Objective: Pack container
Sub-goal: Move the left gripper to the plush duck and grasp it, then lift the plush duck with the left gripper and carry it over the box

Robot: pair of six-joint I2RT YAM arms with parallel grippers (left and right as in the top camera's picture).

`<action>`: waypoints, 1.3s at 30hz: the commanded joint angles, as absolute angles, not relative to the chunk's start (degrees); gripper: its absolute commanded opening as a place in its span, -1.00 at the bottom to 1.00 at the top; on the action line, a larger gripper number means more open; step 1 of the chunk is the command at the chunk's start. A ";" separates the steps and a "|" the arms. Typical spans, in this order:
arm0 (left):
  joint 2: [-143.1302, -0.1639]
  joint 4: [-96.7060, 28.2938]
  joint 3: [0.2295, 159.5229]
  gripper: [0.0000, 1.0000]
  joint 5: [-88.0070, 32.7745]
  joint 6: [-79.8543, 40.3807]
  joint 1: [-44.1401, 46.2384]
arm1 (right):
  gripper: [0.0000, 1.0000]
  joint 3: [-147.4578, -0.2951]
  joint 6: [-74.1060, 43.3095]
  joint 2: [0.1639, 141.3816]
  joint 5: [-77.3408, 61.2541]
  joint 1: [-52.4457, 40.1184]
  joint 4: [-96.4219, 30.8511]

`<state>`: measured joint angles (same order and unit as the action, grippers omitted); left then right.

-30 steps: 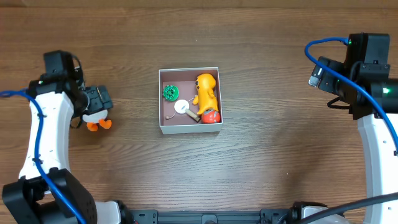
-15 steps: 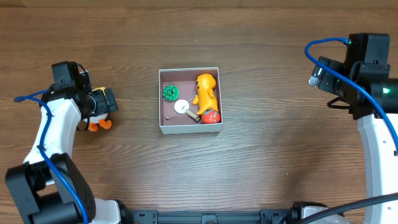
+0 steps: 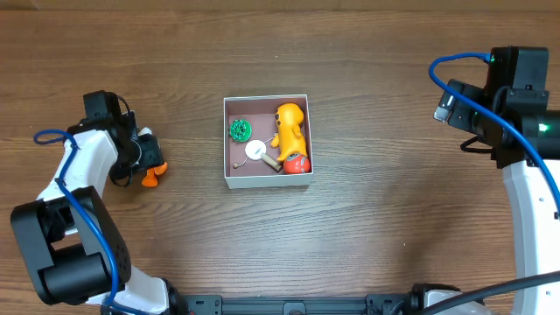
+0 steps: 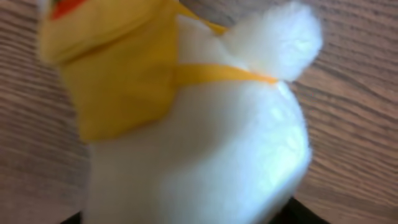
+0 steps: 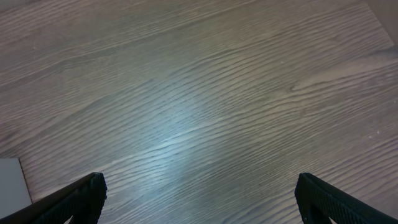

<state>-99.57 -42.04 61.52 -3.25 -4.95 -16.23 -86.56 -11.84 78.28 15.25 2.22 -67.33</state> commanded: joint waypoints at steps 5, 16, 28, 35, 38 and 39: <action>-95.72 -49.63 72.27 -0.48 -4.56 -6.50 -16.47 | 1.00 -86.91 -12.03 78.13 15.38 2.37 -67.18; -85.30 -52.45 76.34 -0.92 -20.58 -9.17 -14.04 | 1.00 -86.91 -12.03 78.13 15.38 2.37 -67.18; -79.40 -49.78 76.34 -0.92 -21.10 -16.80 10.33 | 1.00 -86.91 -12.03 78.13 15.38 2.37 -67.18; -80.84 -48.05 76.29 -0.92 -9.28 -19.77 22.37 | 1.00 -86.91 -12.03 78.13 15.38 2.37 -67.18; -84.07 -47.40 76.29 -0.92 -5.45 -21.50 25.50 | 1.00 -86.91 -12.03 78.13 15.38 2.37 -67.18; -85.10 -47.05 76.29 -0.92 -4.51 -22.24 25.78 | 1.00 -86.91 -12.03 78.13 15.38 2.37 -67.18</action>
